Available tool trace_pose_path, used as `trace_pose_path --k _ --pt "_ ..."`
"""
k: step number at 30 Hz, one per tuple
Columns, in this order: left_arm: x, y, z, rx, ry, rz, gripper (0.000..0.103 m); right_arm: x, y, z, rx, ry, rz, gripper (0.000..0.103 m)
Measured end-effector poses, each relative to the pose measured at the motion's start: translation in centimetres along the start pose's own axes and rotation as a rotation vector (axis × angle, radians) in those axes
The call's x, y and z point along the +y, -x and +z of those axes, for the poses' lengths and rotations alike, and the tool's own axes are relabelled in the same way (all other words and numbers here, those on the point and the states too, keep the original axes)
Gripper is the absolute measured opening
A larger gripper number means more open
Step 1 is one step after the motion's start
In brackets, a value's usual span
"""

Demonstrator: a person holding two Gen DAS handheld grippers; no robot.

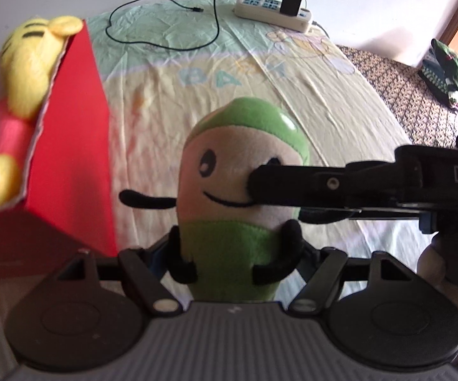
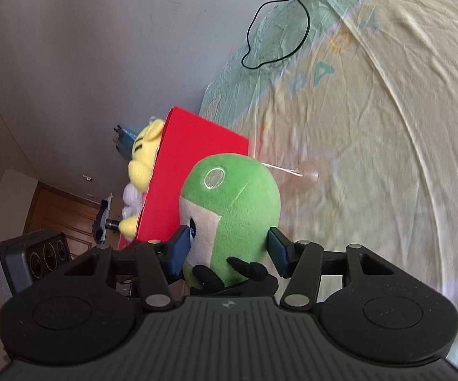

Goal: Organize objects
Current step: 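Lift the green bean plush with the right tool and carry it over the box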

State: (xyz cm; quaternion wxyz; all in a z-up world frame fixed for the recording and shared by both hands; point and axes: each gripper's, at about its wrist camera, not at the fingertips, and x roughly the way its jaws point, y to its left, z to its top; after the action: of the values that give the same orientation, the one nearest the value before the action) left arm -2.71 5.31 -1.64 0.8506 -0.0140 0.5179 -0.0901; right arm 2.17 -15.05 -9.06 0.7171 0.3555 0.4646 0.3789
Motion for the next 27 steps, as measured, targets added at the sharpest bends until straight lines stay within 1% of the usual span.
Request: trace_pose_path --k 4,8,12,16,20,24,27 --pt "0.4 0.9 -0.8 0.028 0.021 0.002 0.075 1.0 0.0 -1.2 0.013 0.019 0.001 0.056" --pt "0.9 2.1 -1.7 0.023 0.034 -0.007 0.075 2.0 -0.3 -1.9 0.015 0.037 0.007 0.056" --pt "1.7 3.9 -2.5 -0.017 0.012 -0.029 0.075 3.8 -0.3 -2.7 -0.011 0.061 0.013 0.056" --pt "2.8 5.9 -2.8 -0.056 -0.043 -0.056 0.075 6.0 0.0 -3.9 -0.064 0.091 0.010 0.056" --pt "4.4 8.1 -3.0 -0.094 -0.080 -0.098 0.075 8.3 -0.1 -5.2 -0.119 0.107 0.011 0.056" --pt "6.3 10.3 -3.5 -0.139 -0.123 -0.125 0.075 10.7 -1.1 -6.1 -0.164 0.132 0.022 0.056" --pt "8.0 11.6 -3.7 -0.170 -0.135 -0.140 0.075 12.6 -2.1 -6.7 -0.194 0.159 0.031 0.056"
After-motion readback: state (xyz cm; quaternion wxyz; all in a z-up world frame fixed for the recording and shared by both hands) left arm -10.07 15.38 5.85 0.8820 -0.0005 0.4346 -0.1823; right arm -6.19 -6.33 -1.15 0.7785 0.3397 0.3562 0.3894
